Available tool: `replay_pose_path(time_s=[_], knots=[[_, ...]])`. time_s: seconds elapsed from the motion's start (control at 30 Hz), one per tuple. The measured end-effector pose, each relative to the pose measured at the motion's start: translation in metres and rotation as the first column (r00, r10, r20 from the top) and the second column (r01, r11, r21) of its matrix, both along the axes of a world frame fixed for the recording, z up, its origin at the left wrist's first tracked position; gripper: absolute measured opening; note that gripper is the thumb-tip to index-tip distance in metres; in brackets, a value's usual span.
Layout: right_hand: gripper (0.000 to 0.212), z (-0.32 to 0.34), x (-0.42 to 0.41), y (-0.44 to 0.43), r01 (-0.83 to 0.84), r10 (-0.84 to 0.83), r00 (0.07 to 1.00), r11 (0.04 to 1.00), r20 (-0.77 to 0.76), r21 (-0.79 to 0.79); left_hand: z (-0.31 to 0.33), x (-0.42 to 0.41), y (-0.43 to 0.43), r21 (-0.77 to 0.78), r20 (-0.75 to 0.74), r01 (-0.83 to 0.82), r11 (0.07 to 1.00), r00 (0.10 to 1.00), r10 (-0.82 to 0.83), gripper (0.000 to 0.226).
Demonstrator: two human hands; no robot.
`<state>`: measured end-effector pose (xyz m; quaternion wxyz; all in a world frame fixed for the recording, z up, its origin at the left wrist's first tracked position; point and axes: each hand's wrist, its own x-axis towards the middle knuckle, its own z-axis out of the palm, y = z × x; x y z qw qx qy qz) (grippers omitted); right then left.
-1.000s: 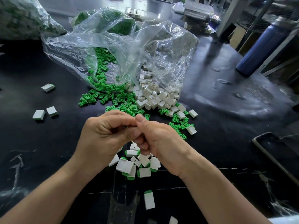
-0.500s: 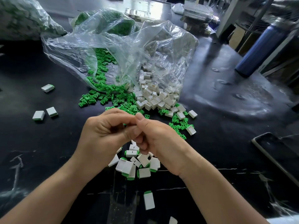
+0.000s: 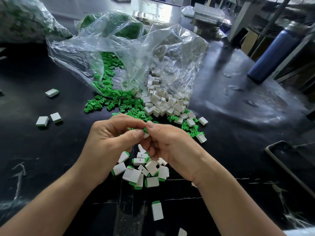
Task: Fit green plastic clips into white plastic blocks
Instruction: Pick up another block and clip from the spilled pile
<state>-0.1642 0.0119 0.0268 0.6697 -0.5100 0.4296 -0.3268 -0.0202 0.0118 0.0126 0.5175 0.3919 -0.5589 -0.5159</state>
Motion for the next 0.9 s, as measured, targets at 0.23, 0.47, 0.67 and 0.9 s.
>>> replay_pose_path(time_s=[0.23,0.47,0.67,0.9], knots=[[0.032,0.0024,-0.0009,0.0008,-0.011,0.011,1.0,1.0,-0.025,-0.012,0.0012,-0.0016,-0.0001,0.065,-0.045,0.012,0.998,0.999,-0.009,0.017],[0.03,0.0058,-0.0012,0.0024,-0.032,0.03,0.998,0.999,-0.059,-0.032,0.0025,0.0,0.0001,0.086,-0.066,0.037,0.996,0.997,-0.032,0.015],[0.029,0.0065,-0.0025,0.0014,-0.046,0.042,0.995,0.998,-0.094,-0.043,0.0036,0.0008,0.0,0.088,-0.036,0.042,0.995,0.999,-0.039,0.016],[0.027,0.0045,-0.0017,0.0026,-0.071,0.061,0.988,0.995,-0.138,-0.067,0.0035,0.0,-0.0013,0.163,-0.051,0.016,0.987,0.999,-0.008,0.014]])
